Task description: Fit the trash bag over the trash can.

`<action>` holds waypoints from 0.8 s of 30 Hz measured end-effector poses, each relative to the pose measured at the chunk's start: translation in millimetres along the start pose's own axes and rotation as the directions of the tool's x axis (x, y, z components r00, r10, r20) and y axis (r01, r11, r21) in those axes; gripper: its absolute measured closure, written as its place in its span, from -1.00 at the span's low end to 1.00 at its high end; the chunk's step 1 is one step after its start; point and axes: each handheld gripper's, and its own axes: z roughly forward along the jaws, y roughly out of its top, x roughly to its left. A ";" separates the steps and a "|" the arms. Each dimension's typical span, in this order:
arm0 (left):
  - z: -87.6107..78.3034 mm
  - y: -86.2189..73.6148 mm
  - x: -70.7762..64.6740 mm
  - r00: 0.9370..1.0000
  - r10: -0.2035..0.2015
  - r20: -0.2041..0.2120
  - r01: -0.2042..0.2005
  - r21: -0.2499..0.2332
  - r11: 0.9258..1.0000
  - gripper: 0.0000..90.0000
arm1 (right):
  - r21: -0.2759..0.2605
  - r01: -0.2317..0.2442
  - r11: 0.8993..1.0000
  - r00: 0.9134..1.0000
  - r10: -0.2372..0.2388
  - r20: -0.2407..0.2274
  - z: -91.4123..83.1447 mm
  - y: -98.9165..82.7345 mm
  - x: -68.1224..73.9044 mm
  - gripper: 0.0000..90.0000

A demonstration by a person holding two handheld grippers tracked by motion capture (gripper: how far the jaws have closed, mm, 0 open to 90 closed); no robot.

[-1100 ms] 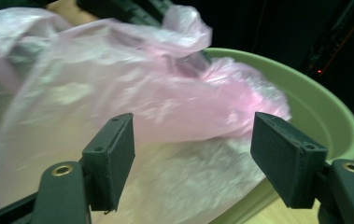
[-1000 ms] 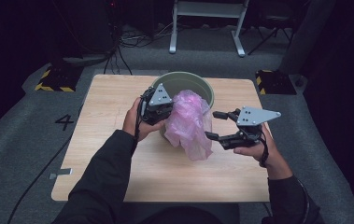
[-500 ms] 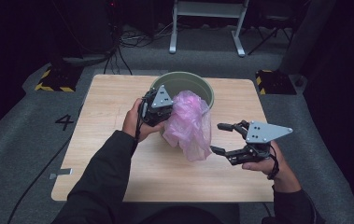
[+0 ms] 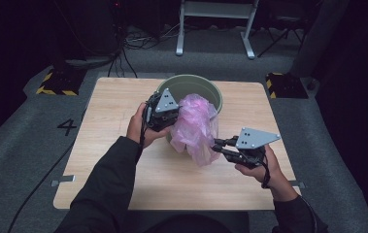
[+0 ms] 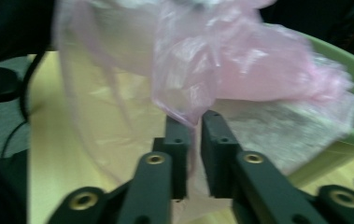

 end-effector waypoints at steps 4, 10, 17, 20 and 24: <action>-7.1 -4.6 3.8 1.000 -0.010 0.001 0.010 -0.010 1.000 0.80 | -0.034 -0.044 0.998 0.997 0.046 0.057 -6.0 -5.2 -10.5 0.94; -21.2 -8.7 -2.5 0.998 0.000 0.057 0.002 -0.039 0.999 -0.08 | -0.094 -0.112 0.989 0.988 0.121 0.099 -17.1 -11.4 -25.7 0.98; -45.2 -10.6 -9.2 0.998 -0.018 0.059 0.023 -0.093 0.995 -0.38 | -0.097 -0.126 0.987 0.984 0.137 0.115 -15.5 -11.7 -31.4 0.99; -54.8 -12.1 -13.4 0.995 -0.014 0.095 0.024 -0.113 0.993 -0.41 | -0.093 -0.128 0.987 0.983 0.139 0.124 -14.0 -11.4 -33.1 0.99; -61.2 -12.8 -25.2 0.991 0.011 0.134 0.006 -0.128 0.992 -0.44 | -0.085 -0.124 0.989 0.982 0.135 0.134 -11.5 -11.1 -35.2 0.99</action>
